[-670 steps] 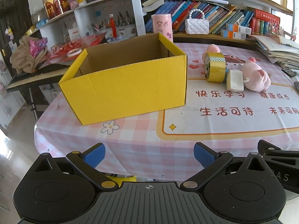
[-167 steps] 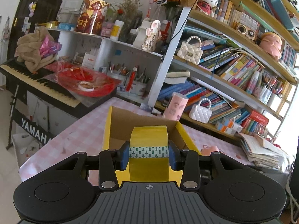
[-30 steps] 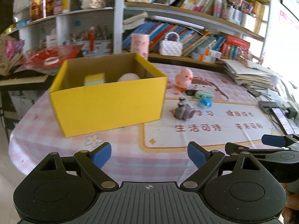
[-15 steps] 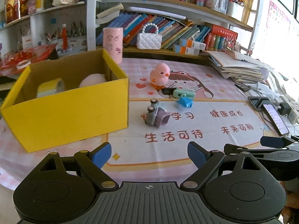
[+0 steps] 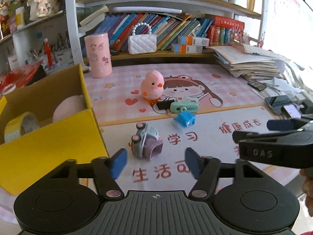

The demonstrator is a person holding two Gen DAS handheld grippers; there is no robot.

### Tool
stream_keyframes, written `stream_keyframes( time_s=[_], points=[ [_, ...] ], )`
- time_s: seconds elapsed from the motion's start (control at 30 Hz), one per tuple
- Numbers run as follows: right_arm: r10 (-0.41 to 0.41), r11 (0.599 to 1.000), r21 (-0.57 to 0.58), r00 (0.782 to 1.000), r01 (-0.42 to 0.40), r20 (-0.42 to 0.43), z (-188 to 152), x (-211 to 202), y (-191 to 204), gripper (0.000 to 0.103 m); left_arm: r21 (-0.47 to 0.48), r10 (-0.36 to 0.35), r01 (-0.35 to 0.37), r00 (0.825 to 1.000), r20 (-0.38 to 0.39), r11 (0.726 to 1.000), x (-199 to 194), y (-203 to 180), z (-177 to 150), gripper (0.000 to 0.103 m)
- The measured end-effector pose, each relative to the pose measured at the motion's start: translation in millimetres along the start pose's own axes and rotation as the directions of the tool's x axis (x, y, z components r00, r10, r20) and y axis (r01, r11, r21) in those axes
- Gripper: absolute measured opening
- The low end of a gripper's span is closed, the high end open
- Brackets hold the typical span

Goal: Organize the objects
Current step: 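Grasp the grey-purple toy car with the left tool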

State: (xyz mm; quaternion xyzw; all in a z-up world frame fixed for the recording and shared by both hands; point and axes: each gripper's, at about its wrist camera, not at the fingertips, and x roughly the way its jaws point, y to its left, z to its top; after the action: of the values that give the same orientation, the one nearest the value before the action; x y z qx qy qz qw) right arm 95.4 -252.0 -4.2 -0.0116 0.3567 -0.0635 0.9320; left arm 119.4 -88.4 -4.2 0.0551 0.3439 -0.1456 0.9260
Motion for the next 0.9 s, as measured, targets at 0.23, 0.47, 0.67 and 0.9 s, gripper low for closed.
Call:
stream_keyframes(
  time_s=[0.23,0.47,0.67,0.9],
  points=[
    [0.071,0.996,-0.052,0.997,-0.069,0.043,21.3,17.2,-11.0,0.069,0.011,0.088,-0.087,0.996,-0.032,0.996,33.9,-7.3,15.6,0.060],
    [0.125,0.988,-0.089,0.992,-0.122,0.023,33.2,40.5,-21.8,0.069,0.063,0.140,-0.135,0.985,-0.100,0.989,73.6,-16.6,21.4,0.060],
    [0.177,0.976,-0.134,0.984,-0.174,0.010,37.3,52.7,-24.3,0.069,0.031,0.163,-0.160,0.975,-0.149,0.987,100.9,-13.6,25.7,0.058],
    [0.210,0.968,-0.136,0.978,-0.210,-0.015,41.7,66.4,-25.4,0.069,-0.029,0.134,-0.142,0.973,-0.189,0.989,110.9,-3.6,27.1,0.049]
  ],
)
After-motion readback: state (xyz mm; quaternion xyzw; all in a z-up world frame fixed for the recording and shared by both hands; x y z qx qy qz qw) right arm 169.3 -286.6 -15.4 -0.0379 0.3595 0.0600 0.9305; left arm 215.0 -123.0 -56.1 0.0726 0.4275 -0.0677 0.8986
